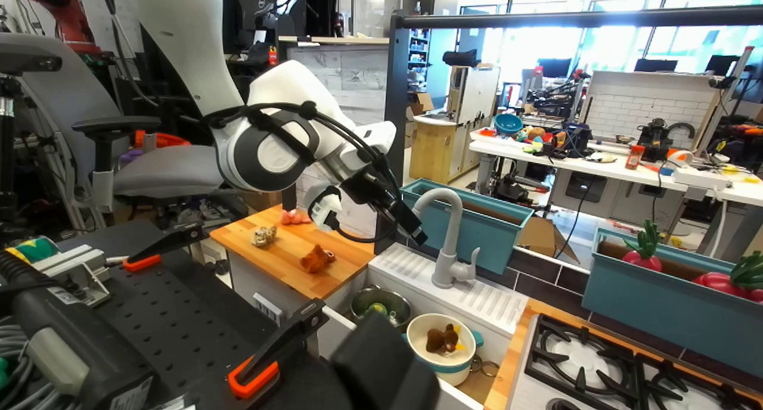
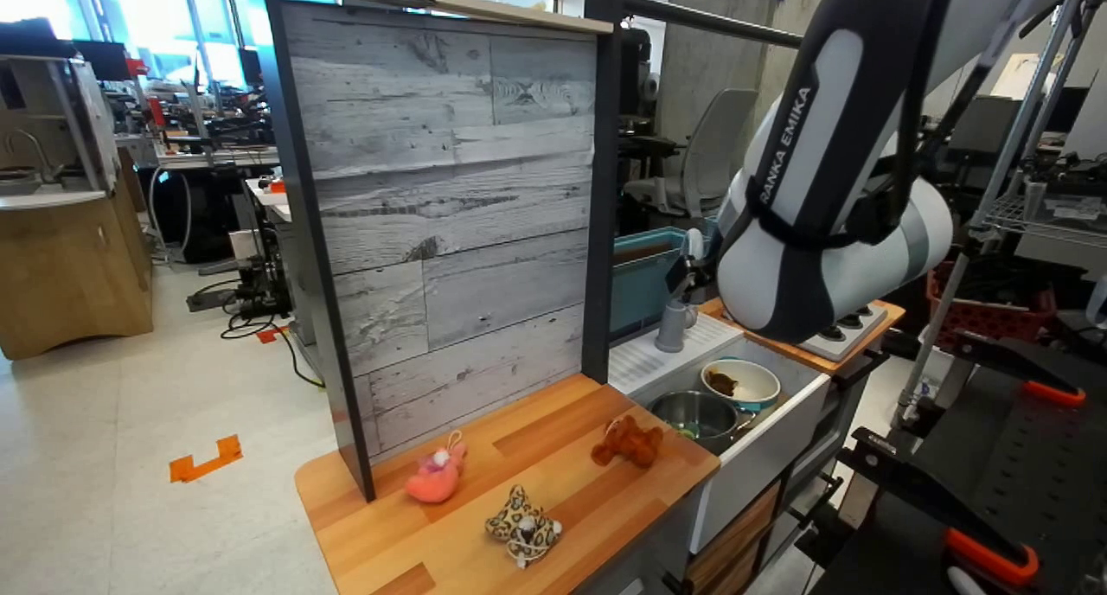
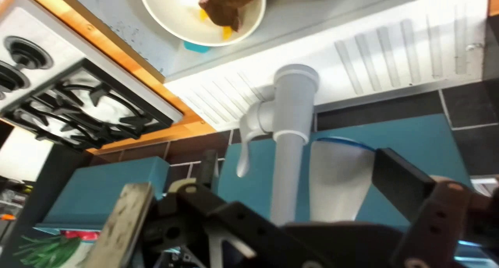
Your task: Slide the spout to the right
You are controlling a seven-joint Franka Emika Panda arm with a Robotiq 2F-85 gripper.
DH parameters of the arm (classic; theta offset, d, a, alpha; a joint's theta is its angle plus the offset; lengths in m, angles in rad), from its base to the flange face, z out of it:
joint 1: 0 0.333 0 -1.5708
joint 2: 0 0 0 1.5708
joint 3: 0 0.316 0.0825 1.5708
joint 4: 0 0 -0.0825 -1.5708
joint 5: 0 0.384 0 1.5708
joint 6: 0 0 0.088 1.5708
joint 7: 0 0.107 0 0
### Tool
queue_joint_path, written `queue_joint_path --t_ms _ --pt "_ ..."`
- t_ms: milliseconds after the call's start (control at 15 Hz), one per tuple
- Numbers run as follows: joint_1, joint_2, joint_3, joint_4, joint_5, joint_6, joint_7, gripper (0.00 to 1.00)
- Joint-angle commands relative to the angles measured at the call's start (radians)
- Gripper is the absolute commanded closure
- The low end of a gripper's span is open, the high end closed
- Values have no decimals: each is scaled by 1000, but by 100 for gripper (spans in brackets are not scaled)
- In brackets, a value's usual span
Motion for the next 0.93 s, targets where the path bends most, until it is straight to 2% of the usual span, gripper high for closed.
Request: queue_joint_path --t_ms 0,200,400,600,867 --pt "-67 -106 -51 -142 -6 -68 -55 0" --pt "-134 -143 -123 -190 -38 -136 -63 0" --pt "-279 -226 -186 -185 -178 -270 -130 0" --pt "-394 -324 -160 -172 -366 -375 -180 0" --pt "-476 -465 -83 -163 -537 -517 -210 0"
